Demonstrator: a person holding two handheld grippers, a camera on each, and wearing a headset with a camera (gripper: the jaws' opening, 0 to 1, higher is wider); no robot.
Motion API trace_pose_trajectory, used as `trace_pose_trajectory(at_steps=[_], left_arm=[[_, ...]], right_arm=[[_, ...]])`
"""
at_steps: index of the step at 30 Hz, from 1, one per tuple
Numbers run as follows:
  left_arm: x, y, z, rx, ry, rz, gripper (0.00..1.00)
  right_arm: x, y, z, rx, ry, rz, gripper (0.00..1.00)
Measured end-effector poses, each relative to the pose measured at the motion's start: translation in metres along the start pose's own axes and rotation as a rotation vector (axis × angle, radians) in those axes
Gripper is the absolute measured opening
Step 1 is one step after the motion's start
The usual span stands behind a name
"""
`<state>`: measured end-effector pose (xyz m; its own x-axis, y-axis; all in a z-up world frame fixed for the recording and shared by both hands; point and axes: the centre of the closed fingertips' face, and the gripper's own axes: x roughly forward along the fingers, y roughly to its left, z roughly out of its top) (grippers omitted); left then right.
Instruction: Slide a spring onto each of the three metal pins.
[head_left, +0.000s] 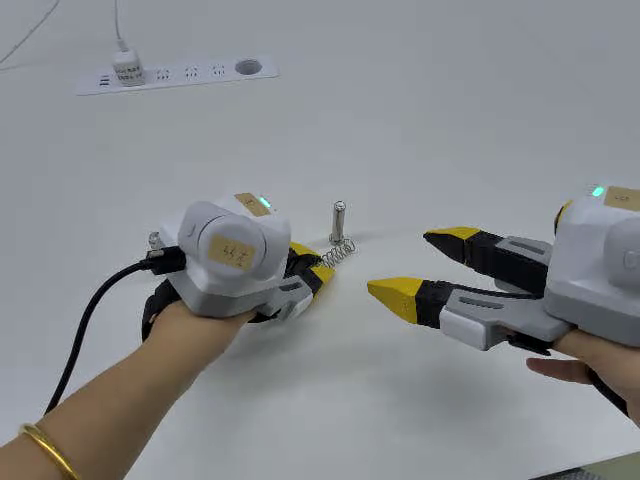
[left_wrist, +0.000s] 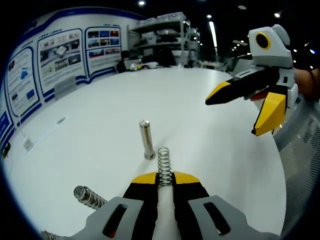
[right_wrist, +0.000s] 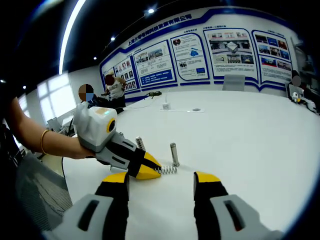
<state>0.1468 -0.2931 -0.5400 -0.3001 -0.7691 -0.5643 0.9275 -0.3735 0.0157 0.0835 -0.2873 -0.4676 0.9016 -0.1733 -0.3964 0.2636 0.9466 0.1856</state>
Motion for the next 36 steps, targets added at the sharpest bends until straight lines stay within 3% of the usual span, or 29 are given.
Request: trace_pose_trajectory(at_steps=[15, 27, 36], left_arm=[[-0.034, -0.017, 0.003, 0.036, -0.058, -0.01, 0.1], [-0.058, -0.025, 0.022, 0.041, -0.148, 0.0, 0.1], [-0.075, -0.032, 0.034, 0.041, -0.216, 0.015, 0.1]], right_arm=[[0.001, 0.001, 0.015, 0.054, -0.039, 0.01, 0.54], [0.009, 0.014, 0.023, 0.082, -0.036, 0.057, 0.51], [0.011, 0.021, 0.031, 0.164, -0.055, 0.091, 0.45]])
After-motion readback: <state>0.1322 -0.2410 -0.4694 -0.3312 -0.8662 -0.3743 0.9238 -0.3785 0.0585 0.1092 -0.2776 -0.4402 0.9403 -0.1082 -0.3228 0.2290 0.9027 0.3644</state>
